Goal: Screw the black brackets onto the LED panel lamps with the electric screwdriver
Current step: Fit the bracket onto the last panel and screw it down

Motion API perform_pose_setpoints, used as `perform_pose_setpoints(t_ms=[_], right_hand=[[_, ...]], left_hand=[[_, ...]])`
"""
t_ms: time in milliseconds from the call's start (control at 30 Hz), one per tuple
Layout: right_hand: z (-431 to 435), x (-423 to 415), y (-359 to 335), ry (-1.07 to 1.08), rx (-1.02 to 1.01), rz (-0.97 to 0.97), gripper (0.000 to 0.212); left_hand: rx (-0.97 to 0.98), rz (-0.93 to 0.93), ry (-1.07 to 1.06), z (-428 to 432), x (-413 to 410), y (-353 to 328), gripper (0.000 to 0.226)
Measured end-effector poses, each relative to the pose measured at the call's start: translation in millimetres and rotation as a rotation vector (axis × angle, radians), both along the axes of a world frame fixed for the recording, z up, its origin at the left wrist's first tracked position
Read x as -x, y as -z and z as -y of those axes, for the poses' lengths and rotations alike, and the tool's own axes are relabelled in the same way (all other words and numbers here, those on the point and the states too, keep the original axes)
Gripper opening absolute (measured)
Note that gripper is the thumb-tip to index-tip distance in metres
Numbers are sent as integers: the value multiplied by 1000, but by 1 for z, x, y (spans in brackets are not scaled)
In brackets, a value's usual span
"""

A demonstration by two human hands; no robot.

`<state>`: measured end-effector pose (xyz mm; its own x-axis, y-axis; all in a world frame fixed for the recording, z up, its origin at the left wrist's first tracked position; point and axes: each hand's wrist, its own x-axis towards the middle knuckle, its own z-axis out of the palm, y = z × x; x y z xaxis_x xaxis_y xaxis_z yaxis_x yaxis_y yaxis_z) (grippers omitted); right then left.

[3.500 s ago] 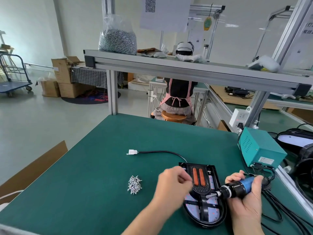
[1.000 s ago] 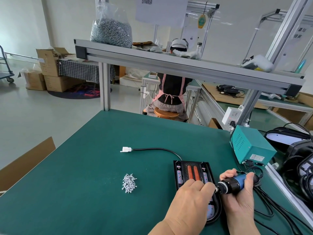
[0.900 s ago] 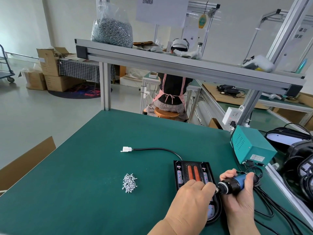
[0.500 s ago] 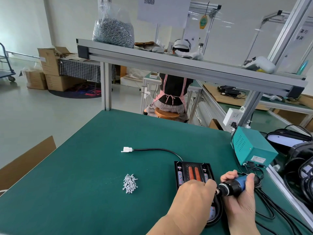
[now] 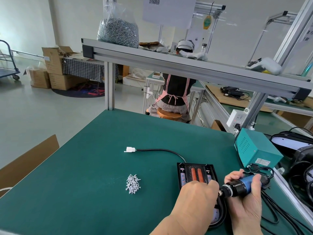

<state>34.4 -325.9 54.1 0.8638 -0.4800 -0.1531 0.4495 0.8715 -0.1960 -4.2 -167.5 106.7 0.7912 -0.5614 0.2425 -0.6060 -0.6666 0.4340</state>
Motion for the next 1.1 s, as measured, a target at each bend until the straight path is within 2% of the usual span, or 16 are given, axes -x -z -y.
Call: perform_pose_setpoints(t_ms=[400, 533, 667, 733, 833, 900, 1000, 1100], right_hand=[[18, -5, 12, -62, 30, -21, 43], [18, -7, 14, -78, 17, -18, 42], [20, -8, 13, -80, 21, -28, 40], [22, -8, 10, -87, 0, -29, 44], [22, -8, 5, -90, 14, -37, 53], [21, -9, 5, -101, -1, -32, 56], [21, -10, 9, -105, 4, -45, 41], [20, -11, 12, -106, 23, -57, 40]], left_hand=[[81, -48, -15, 5, -6, 14, 19], [161, -28, -21, 7, -7, 20, 30], [333, -6, -209, -1, -9, 21, 58], [451, -30, -356, -9, -19, 24, 54], [456, -240, -523, -22, -39, 33, 38], [398, -483, -539, -24, -51, 40, 45], [544, -806, -484, -22, -60, 43, 59], [480, -821, -395, -16, -65, 45, 50]])
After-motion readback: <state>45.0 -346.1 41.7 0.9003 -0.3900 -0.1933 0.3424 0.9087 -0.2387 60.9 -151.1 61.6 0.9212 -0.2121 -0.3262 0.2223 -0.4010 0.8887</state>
